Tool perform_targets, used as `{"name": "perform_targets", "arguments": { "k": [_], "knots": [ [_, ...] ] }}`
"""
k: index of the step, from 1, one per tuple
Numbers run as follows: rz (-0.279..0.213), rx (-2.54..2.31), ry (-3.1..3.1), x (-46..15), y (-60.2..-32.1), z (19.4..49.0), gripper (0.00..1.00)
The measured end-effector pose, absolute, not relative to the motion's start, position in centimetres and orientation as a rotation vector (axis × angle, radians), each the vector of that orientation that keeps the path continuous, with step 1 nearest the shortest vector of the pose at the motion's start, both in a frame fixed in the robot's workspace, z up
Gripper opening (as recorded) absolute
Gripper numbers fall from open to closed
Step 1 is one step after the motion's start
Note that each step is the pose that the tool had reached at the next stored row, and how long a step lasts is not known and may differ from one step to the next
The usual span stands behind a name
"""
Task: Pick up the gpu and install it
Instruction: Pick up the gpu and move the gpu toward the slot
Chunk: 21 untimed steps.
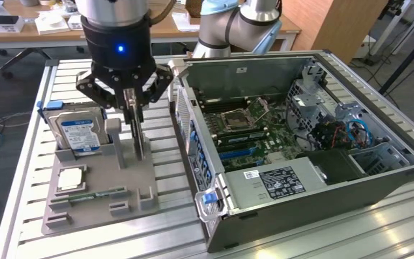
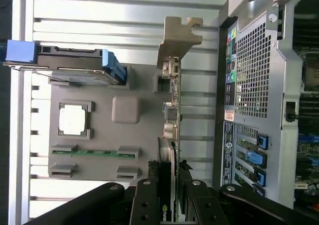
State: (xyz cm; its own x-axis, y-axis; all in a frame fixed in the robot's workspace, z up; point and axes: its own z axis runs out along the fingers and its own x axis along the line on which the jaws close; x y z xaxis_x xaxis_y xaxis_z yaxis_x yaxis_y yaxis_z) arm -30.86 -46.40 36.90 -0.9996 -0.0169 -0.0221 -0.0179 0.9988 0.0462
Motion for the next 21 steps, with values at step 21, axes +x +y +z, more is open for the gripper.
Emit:
{"name": "perform_targets", "arguments": {
  "k": [21],
  "knots": [
    [0.073,-0.029,3.119,-30.9,-46.4,44.5,0.26]
  ]
}}
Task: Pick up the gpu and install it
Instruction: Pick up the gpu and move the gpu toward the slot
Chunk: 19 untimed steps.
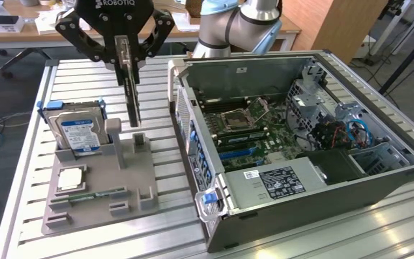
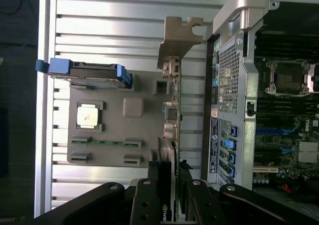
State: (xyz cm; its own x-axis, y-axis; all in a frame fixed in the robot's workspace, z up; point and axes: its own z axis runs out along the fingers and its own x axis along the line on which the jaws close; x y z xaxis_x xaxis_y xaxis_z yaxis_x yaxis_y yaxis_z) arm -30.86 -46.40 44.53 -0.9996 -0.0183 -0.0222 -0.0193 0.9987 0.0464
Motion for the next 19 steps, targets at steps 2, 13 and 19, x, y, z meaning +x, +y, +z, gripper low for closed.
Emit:
{"name": "perform_targets", "arguments": {
  "k": [2,13,19],
  "knots": [
    [0.073,-0.029,3.119,-30.9,-46.4,44.5,0.26],
    [0.073,-0.029,3.119,-28.9,-46.4,44.5,0.26],
    [0.073,-0.029,3.119,-26.6,-46.4,44.5,0.26]
  ]
}}
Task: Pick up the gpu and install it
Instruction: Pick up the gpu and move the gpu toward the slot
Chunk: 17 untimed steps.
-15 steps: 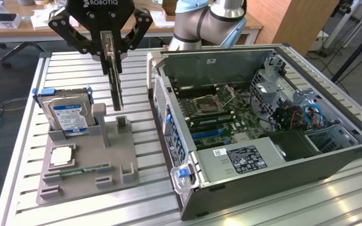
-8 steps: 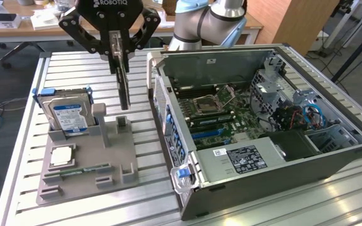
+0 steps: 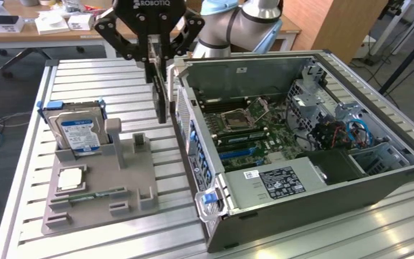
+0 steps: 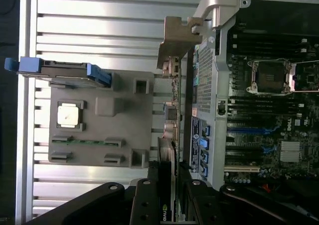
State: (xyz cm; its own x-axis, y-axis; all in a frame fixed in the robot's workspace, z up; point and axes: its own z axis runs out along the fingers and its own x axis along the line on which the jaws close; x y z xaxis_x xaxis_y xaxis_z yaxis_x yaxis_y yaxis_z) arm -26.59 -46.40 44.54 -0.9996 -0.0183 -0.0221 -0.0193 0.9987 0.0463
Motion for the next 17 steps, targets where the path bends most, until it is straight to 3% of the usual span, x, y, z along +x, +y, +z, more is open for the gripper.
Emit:
{"name": "perform_targets", "arguments": {
  "k": [17],
  "knots": [
    [0.073,-0.029,3.119,-19.2,-46.4,44.5,0.26]
  ]
}}
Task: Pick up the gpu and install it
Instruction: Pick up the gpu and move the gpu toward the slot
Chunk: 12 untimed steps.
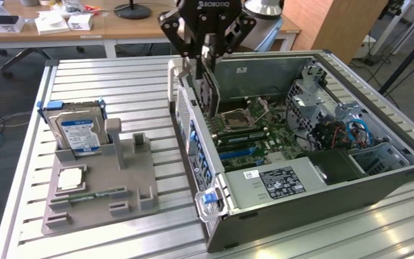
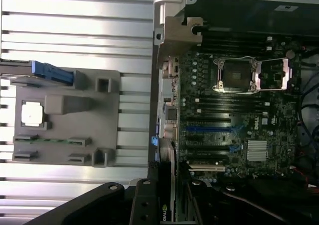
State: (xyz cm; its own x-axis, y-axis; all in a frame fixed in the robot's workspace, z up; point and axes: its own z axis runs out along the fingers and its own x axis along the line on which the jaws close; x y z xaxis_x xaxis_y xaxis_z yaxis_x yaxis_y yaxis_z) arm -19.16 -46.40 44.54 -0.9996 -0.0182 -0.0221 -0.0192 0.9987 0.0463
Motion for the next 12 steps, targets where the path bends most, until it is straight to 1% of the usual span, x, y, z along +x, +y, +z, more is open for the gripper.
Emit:
{"name": "perform_targets", "arguments": {
  "k": [12],
  "knots": [
    [0.073,-0.029,3.119,-13.8,-46.4,44.5,0.26]
  ]
}}
